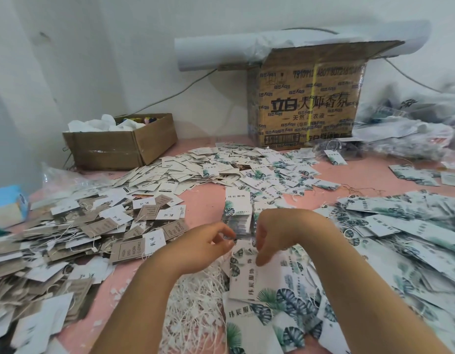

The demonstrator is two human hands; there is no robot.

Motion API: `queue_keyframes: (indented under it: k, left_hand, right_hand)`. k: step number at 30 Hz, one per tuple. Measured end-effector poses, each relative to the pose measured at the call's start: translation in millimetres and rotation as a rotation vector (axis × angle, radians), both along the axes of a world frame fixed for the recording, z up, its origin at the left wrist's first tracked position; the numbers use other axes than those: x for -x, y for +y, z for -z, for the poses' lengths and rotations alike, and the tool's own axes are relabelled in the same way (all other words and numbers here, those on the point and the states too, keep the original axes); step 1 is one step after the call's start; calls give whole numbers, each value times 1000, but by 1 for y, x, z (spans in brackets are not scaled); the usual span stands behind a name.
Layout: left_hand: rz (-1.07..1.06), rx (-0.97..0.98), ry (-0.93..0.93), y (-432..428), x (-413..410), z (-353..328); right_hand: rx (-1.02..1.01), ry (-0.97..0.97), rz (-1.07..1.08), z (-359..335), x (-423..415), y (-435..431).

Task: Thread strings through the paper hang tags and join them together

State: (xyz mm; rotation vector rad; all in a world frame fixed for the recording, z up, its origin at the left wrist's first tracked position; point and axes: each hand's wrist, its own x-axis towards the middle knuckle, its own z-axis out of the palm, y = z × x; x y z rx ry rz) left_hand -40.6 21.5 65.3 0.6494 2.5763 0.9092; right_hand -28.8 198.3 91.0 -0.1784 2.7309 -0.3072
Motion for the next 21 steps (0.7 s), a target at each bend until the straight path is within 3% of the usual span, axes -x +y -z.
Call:
queue_keyframes:
  k: [7,12,21]
  left_hand:
    - [-88,-65,64,-4,3,0]
    - [-133,-64,101,-9,7,0]
    - [-122,-77,98,-7,6,0]
  right_hand:
    - [174,117,-170,-10,-8,-17]
    - [160,-111,-434,1,-16,-58]
    - [115,-16,-331,22,-13,-67]
